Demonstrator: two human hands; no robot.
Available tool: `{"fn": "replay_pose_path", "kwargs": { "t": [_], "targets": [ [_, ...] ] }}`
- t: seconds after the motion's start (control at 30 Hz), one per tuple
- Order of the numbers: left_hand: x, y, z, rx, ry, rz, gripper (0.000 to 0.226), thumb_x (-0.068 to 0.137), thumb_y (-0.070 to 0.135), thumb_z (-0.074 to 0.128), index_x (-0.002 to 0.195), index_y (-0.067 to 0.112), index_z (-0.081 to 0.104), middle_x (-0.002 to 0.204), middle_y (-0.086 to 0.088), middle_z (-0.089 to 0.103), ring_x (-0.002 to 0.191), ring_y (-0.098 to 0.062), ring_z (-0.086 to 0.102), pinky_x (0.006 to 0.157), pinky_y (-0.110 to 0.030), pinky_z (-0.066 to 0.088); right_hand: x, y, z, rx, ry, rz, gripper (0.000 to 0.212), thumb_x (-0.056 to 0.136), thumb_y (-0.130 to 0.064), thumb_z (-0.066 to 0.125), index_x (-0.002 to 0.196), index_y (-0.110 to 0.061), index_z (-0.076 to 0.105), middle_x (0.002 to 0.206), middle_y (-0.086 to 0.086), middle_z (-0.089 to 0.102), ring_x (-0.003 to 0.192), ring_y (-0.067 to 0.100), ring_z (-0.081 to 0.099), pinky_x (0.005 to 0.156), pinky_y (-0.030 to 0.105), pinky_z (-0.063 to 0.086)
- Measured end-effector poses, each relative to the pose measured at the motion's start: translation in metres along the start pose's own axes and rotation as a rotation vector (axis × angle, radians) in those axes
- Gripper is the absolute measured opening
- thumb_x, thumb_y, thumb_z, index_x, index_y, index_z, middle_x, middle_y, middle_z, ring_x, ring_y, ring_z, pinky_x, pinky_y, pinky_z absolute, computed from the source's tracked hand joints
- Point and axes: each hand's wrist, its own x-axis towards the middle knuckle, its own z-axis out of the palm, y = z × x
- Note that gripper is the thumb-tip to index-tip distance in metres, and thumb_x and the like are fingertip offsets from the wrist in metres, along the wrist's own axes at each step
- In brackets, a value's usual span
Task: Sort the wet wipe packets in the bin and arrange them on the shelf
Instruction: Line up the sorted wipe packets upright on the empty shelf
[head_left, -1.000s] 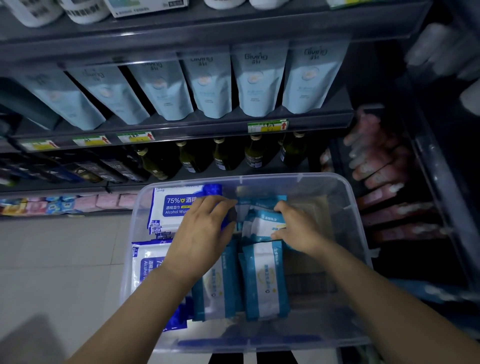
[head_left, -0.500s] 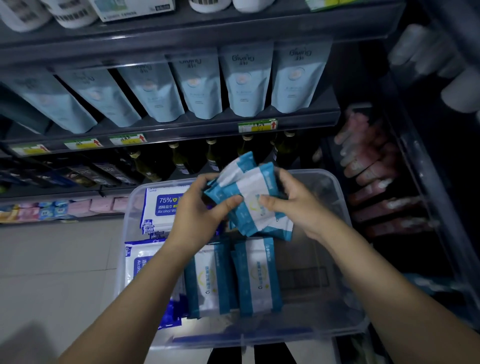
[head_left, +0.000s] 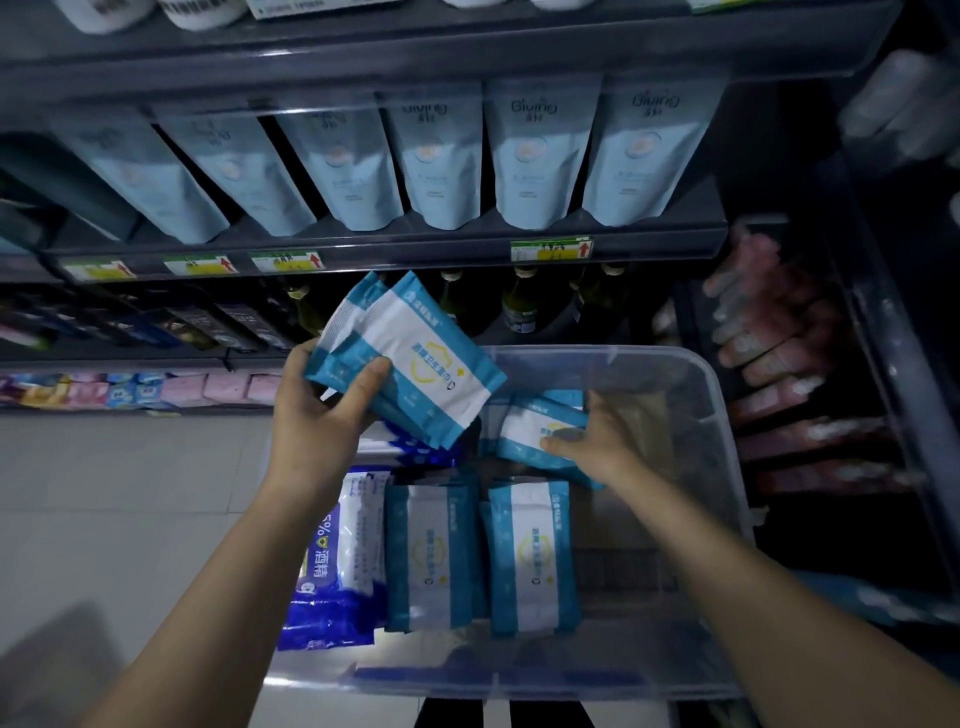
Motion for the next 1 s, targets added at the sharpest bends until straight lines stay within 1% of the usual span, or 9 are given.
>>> {"fn": "replay_pose_path", "kwargs": {
  "t": [0.07, 0.27, 0.37, 0.47, 0.53, 0.67, 0.77, 0.87, 1.0],
  "targets": [
    [-0.001, -0.002, -0.003, -0.009, 0.01, -0.012, 0.02, 0.087, 0.012, 0.063, 0.099, 0.024, 0.052, 0.102, -0.001, 0.064, 0.086, -0.006, 0.069, 0.067, -0.023, 0.057, 0.006, 0.003, 0.01, -0.049, 0.053, 0.023, 0.08, 0.053, -0.035, 0.086, 0.12, -0.019, 0.046, 0.119, 0.004, 0.059, 0.108, 0.026, 0.059, 0.091, 0.046, 0.049],
    [-0.002, -0.007, -0.011, -0.01, 0.043, -0.024, 0.019, 0.088, 0.011, 0.062, 0.1, 0.022, 0.052, 0.104, -0.003, 0.064, 0.091, -0.009, 0.069, 0.067, -0.021, 0.056, 0.004, -0.009, 0.022, -0.184, 0.126, 0.082, 0.082, 0.058, -0.025, 0.086, 0.126, -0.024, 0.041, 0.127, 0.005, 0.054, 0.117, 0.03, 0.047, 0.097, 0.048, 0.042],
    [-0.002, -0.01, -0.016, 0.012, 0.056, -0.035, 0.031, 0.085, 0.016, 0.064, 0.113, 0.012, 0.051, 0.111, -0.009, 0.064, 0.097, -0.016, 0.068, 0.069, -0.023, 0.057, 0.003, -0.014, 0.022, -0.276, 0.069, 0.081, 0.084, 0.064, -0.027, 0.084, 0.135, -0.024, 0.041, 0.133, 0.005, 0.051, 0.122, 0.03, 0.046, 0.102, 0.045, 0.038],
    [-0.004, -0.01, -0.018, 0.014, 0.064, -0.042, 0.043, 0.083, 0.02, 0.065, 0.12, 0.007, 0.049, 0.115, -0.012, 0.063, 0.098, -0.019, 0.068, 0.07, -0.025, 0.057, -0.001, -0.016, 0.017, -0.269, 0.007, 0.025, 0.069, 0.066, -0.027, 0.084, 0.128, -0.018, 0.053, 0.127, 0.006, 0.057, 0.114, 0.028, 0.054, 0.096, 0.042, 0.045],
    [-0.005, -0.008, -0.016, 0.013, 0.064, -0.042, 0.039, 0.084, 0.018, 0.065, 0.119, 0.008, 0.05, 0.113, -0.012, 0.064, 0.096, -0.017, 0.068, 0.07, -0.025, 0.057, -0.006, -0.016, 0.01, -0.213, 0.015, -0.01, 0.063, 0.068, -0.026, 0.082, 0.124, -0.015, 0.056, 0.125, 0.006, 0.058, 0.11, 0.027, 0.056, 0.092, 0.039, 0.047],
    [-0.013, 0.001, -0.008, 0.018, 0.039, -0.011, 0.021, 0.087, 0.011, 0.063, 0.099, 0.024, 0.051, 0.103, -0.003, 0.064, 0.083, -0.004, 0.069, 0.065, -0.019, 0.056, -0.025, -0.022, -0.014, -0.073, 0.063, -0.067, 0.048, 0.076, -0.021, 0.076, 0.118, -0.008, 0.057, 0.115, 0.009, 0.063, 0.102, 0.026, 0.06, 0.081, 0.033, 0.047],
    [-0.017, 0.007, -0.001, -0.02, -0.001, -0.021, 0.02, 0.088, 0.013, 0.062, 0.103, 0.023, 0.053, 0.105, -0.001, 0.065, 0.088, -0.01, 0.069, 0.066, -0.021, 0.056, -0.042, -0.029, -0.035, 0.148, 0.118, -0.085, 0.044, 0.074, -0.016, 0.078, 0.112, -0.006, 0.058, 0.105, 0.009, 0.068, 0.09, 0.025, 0.064, 0.076, 0.035, 0.051],
    [-0.02, 0.018, 0.007, -0.052, -0.078, -0.029, 0.017, 0.091, 0.013, 0.06, 0.106, 0.02, 0.055, 0.102, -0.002, 0.068, 0.091, -0.013, 0.067, 0.065, -0.023, 0.057, -0.073, -0.038, -0.059, 0.392, 0.218, -0.115, 0.034, 0.072, -0.011, 0.079, 0.101, -0.012, 0.061, 0.089, 0.0, 0.068, 0.078, 0.016, 0.064, 0.071, 0.032, 0.052],
    [-0.023, 0.034, 0.021, -0.048, -0.214, -0.008, 0.037, 0.091, 0.016, 0.06, 0.124, 0.009, 0.046, 0.108, -0.006, 0.065, 0.092, -0.013, 0.066, 0.061, -0.02, 0.056, -0.129, -0.049, -0.083, 0.666, 0.361, -0.173, 0.024, 0.073, 0.001, 0.075, 0.091, -0.012, 0.064, 0.082, 0.0, 0.067, 0.068, 0.011, 0.062, 0.06, 0.018, 0.051]
  ]
}}
